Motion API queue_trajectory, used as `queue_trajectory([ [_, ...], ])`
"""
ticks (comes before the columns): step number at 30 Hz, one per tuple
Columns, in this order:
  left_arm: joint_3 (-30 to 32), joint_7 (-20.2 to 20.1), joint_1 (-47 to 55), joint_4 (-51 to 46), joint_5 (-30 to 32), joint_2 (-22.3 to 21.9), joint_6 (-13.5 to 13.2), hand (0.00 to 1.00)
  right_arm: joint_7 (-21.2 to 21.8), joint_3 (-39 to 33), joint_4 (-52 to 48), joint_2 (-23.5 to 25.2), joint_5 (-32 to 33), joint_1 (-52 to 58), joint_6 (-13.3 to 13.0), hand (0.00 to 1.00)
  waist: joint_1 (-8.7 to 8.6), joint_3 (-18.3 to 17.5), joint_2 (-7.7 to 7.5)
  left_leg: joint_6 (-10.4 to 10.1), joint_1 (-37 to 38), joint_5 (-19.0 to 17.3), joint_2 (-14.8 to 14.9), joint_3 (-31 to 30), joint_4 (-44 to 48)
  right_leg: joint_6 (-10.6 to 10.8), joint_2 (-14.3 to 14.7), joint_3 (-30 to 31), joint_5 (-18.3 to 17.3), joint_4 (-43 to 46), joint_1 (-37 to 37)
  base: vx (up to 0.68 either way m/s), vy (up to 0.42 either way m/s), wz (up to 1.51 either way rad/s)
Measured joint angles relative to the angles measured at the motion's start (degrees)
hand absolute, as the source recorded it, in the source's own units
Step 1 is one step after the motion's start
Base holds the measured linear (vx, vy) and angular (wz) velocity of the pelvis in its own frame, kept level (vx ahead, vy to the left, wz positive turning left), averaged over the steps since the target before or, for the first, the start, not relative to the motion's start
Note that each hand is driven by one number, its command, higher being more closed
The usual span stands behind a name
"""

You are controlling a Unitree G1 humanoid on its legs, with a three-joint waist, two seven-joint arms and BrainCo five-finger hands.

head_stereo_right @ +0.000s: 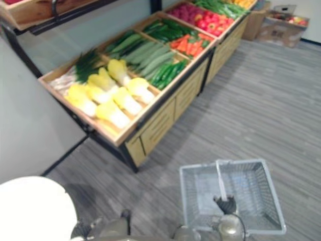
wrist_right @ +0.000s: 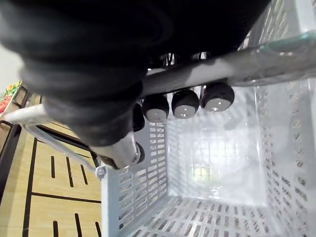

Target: Pick vegetable in the basket

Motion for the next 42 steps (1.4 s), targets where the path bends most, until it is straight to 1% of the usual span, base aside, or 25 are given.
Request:
queue_trajectory([
  [1, -0.14, 0.11, 0.81, 0.73, -0.01, -0.43, 0.04, 0.00, -0.11, 0.00, 0.41, -0.22, 0.10, 0.67, 0.17, 1.00, 0.22, -0.92, 1.20, -0.11, 0.25, 4.14, 0.40, 1.45, -0.69, 1.72, 0.05, 0.39, -0.39, 0.18, 0.98, 0.22, 0.314, -0.01],
  [2, -0.44, 0.22, 1.35, 1.30, 0.02, 0.16, 0.34, 0.00, 0.03, 0.56, 0.88, 0.69, 0.83, 1.14, 0.49, 1.00, 0.40, -2.06, -0.39, 0.91, 1.36, 3.22, -1.53, 3.08, -0.99, 3.00, -1.29, 1.10, 0.13, -1.83, 2.56, 0.22, 0.292, -0.04],
  [5, -1.20, 0.27, 1.90, 1.45, 0.11, 2.24, 0.83, 0.00, 0.19, 1.24, 1.09, 1.91, 1.14, 1.20, 0.47, 1.00, 0.52, -3.60, -3.29, 3.51, 1.54, 0.83, -5.35, 4.22, 1.09, 5.80, -4.15, 2.63, 1.97, -6.17, 4.79, 0.26, 0.239, -0.03],
  [7, -1.66, 0.25, 1.86, 1.46, 0.11, 2.81, 0.83, 0.00, 0.25, 1.15, 1.92, 1.86, 1.05, 0.79, 0.48, 1.00, 0.85, -4.08, -4.05, 4.40, 1.80, -1.86, -6.90, 5.41, 3.14, 6.17, -5.97, 4.42, 2.31, -5.58, 4.99, 0.19, 0.218, -0.25],
  [9, -2.04, 0.14, 1.68, 1.48, 0.13, 2.89, 0.82, 0.00, 0.55, 1.13, 2.95, 1.88, 1.04, -0.33, 0.54, 1.00, 1.42, -3.86, -4.33, 5.11, 3.59, -3.90, -7.24, 6.79, 2.98, 6.23, -7.24, 7.93, 2.42, 1.35, 2.45, 0.18, 0.237, -0.32],
  [10, -2.07, 0.03, 1.74, 1.51, 0.13, 2.87, 0.84, 0.00, 1.00, 1.15, 3.53, 2.08, 1.10, -1.01, 0.51, 1.00, 1.20, -3.61, -4.36, 5.33, 5.34, -4.54, -7.12, 7.18, 2.69, 5.21, -7.93, 10.52, 3.09, 11.51, -1.53, 0.11, 0.133, -0.18],
  [11, -2.14, 0.00, 1.76, 1.49, 0.12, 2.92, 0.86, 0.00, 1.04, 1.01, 3.52, 2.02, 1.12, -1.60, 0.39, 1.00, 1.21, -3.44, -4.35, 5.42, 6.35, -4.81, -7.13, 7.38, 2.45, 4.03, -8.26, 11.85, 4.02, 16.38, -3.76, 0.15, 0.135, -0.15],
  [12, -2.58, -0.03, 2.01, 1.45, 0.07, 3.23, 0.92, 0.00, 1.18, 0.94, 3.53, 1.82, 1.09, -2.59, 0.33, 1.00, 1.14, -3.30, -4.48, 5.58, 8.85, -5.20, -7.07, 7.36, 1.59, 3.05, -8.35, 14.65, 8.27, 24.52, -7.29, 0.16, 0.082, 0.08],
  [13, -2.75, -0.09, 2.00, 1.15, 0.04, 3.95, 0.94, 0.00, 1.30, 1.00, 3.75, 1.94, 1.05, -3.06, 0.14, 1.00, 0.70, -3.07, -3.93, 6.46, 11.15, -5.24, -6.74, 5.95, 0.87, 3.36, -8.04, 15.92, 10.35, 30.74, -9.38, 0.18, 0.050, 0.25],
  [14, -2.99, -0.10, 1.93, 0.79, 0.06, 4.07, 0.90, 0.00, 1.48, 1.32, 4.05, 2.02, 1.05, -3.04, -0.14, 1.00, 0.31, -3.19, -4.22, 6.78, 11.82, -5.48, -6.54, 5.30, 0.91, 2.82, -7.69, 16.03, 8.03, 32.25, -9.86, 0.21, -0.028, 0.67],
  [15, -2.85, -0.11, 1.41, 0.66, 0.12, 5.26, 0.81, 0.00, 1.93, 2.09, 4.55, 2.02, 1.03, -3.02, -0.43, 1.00, 0.01, -3.00, -5.32, 6.77, 12.29, -5.65, -5.93, 3.24, 0.81, 1.45, -6.30, 15.21, 2.53, 31.67, -10.90, 0.18, -0.069, 0.66],
  [17, -2.09, -0.18, 1.02, 0.82, 0.13, 5.20, 0.87, 0.00, 1.94, 2.20, 4.67, 2.02, 1.07, -3.58, -0.51, 1.00, -0.37, -2.63, -5.27, 5.94, 12.79, -5.59, -4.52, 1.38, 0.43, 0.93, -4.11, 13.66, 0.55, 24.98, -11.92, 0.19, -0.112, 0.58],
  [19, -1.81, -0.15, 0.54, 0.80, 0.12, 4.90, 0.86, 0.00, 1.94, 2.20, 4.87, 2.04, 1.10, -3.66, -0.52, 1.00, -0.34, -2.57, -5.26, 4.24, 12.70, -5.79, -3.39, -0.41, -0.15, 1.57, -2.52, 13.88, 1.14, 12.91, -11.35, 0.19, -0.210, 0.50],
  [20, -1.22, -0.14, 0.41, 0.81, 0.12, 5.01, 0.87, 0.00, 1.97, 2.21, 5.72, 2.07, 1.10, -4.20, -0.46, 1.00, -0.27, -2.25, -6.20, 2.96, 12.64, -6.36, -3.42, -1.35, -0.07, 2.30, -2.51, 15.12, 3.11, 3.99, -10.40, 0.20, -0.285, 0.45],
  [21, -0.81, -0.14, 0.46, 0.81, 0.12, 5.18, 0.87, 0.00, 1.98, 2.20, 6.48, 2.20, 1.13, -4.31, -0.38, 1.00, -0.25, -2.22, -6.92, 2.13, 12.55, -6.74, -3.61, -1.79, 0.00, 2.38, -2.78, 15.89, 4.80, 0.53, -10.02, 0.20, -0.361, 0.46],
  [22, 0.29, -0.09, 0.37, 1.41, 0.08, 4.78, 1.04, 0.00, 1.98, 1.66, 7.45, 2.04, 1.21, -4.66, 0.03, 1.00, -0.29, -2.16, -6.69, 0.40, 12.77, -7.30, -2.94, -3.04, -0.05, 3.46, -1.74, 15.37, 8.47, 0.48, -9.53, 0.20, -0.368, 0.45],
  [23, 0.38, -0.17, 0.02, 1.46, 0.05, 3.10, 1.09, 0.00, 1.75, -0.12, 7.56, 1.92, 1.20, -4.82, 0.38, 1.00, -0.14, -2.47, -4.67, -0.19, 12.57, -7.20, -0.43, -3.63, -0.92, 2.79, 0.22, 13.35, 6.63, 1.15, -9.68, 0.20, -0.352, 0.41],
  [25, 0.57, -0.18, 0.04, 1.54, -0.01, 1.20, 1.15, 0.00, 1.60, -1.07, 7.59, 1.24, 1.20, -4.98, 0.58, 1.00, -0.26, -2.41, -2.02, -1.80, 12.75, -5.51, 1.93, -4.36, -2.86, 1.59, 2.02, 10.84, 5.15, 1.51, -9.51, 0.19, -0.276, 0.44],
  [26, 0.60, -0.17, -0.51, 1.50, -0.01, 0.80, 1.12, 0.00, 1.61, -1.16, 7.61, 1.07, 1.20, -4.69, 0.80, 1.00, -0.30, -2.71, -1.37, -2.44, 12.73, -3.49, 2.99, -4.81, -4.53, 0.94, 2.81, 9.29, 4.72, 1.11, -9.33, 0.23, -0.292, 0.54],
  [29, 1.28, -0.17, -0.97, 1.41, -0.04, 0.81, 1.09, 0.00, 1.57, -1.68, 8.48, 0.92, 1.20, -4.08, 0.96, 1.00, -0.38, -2.69, -1.38, -2.69, 12.54, -0.21, 3.88, -4.93, -5.02, -0.15, 3.40, 5.07, 4.51, -1.27, -5.70, 0.17, -0.180, 0.62],
  [31, 1.42, -0.13, -0.94, 1.40, -0.05, 0.85, 1.10, 0.00, 1.39, -1.83, 8.60, 0.25, 1.20, -3.24, 0.89, 1.00, -0.48, -2.79, -1.80, -2.48, 11.79, 0.36, 3.82, -4.96, -4.45, -0.22, 3.32, 2.82, 4.49, -2.71, -3.86, 0.15, -0.106, 0.59],
  [37, 0.92, -0.17, -0.68, 1.22, -0.03, 1.05, 1.11, 0.00, 1.37, -2.51, 8.86, -0.34, 2.58, -3.58, 0.47, 1.00, -0.58, -3.23, -1.37, -2.17, 11.04, 0.60, 2.86, -4.02, -5.13, 0.58, 2.70, 0.72, 5.25, -5.01, -2.25, 0.08, 0.012, 0.24],
  [38, -2.06, -1.45, -0.65, 4.29, 0.09, 2.08, 1.19, 0.00, 2.45, -2.13, 10.94, -0.09, 6.24, -2.77, 0.39, 1.00, -3.17, -5.44, -0.25, -1.44, 11.73, -1.25, -0.15, 1.59, -7.02, 2.54, 1.88, 4.70, 13.62, -16.86, 1.15, 0.00, 0.000, 0.00],
  [41, -2.06, -1.45, -0.64, 4.29, 0.09, 2.09, 1.19, 0.00, 2.45, -2.13, 10.94, -0.09, 6.24, -2.79, 0.39, 1.00, -3.18, -5.12, -0.78, -1.44, 11.73, -1.27, -0.15, 1.59, -7.01, 2.54, 1.88, 4.70, 13.62, -16.85, 1.15, 0.00, 0.000, 0.00],
  [42, -2.04, -1.45, -0.67, 4.28, 0.09, 2.12, 1.19, 0.00, 2.46, -2.13, 10.94, -0.09, 6.24, -2.83, 0.39, 1.00, -3.18, -5.37, -0.29, -1.44, 11.79, -1.27, -0.14, 1.64, -7.00, 2.54, 1.89, 4.74, 13.63, -16.85, 1.16, 0.00, 0.000, 0.00],
])
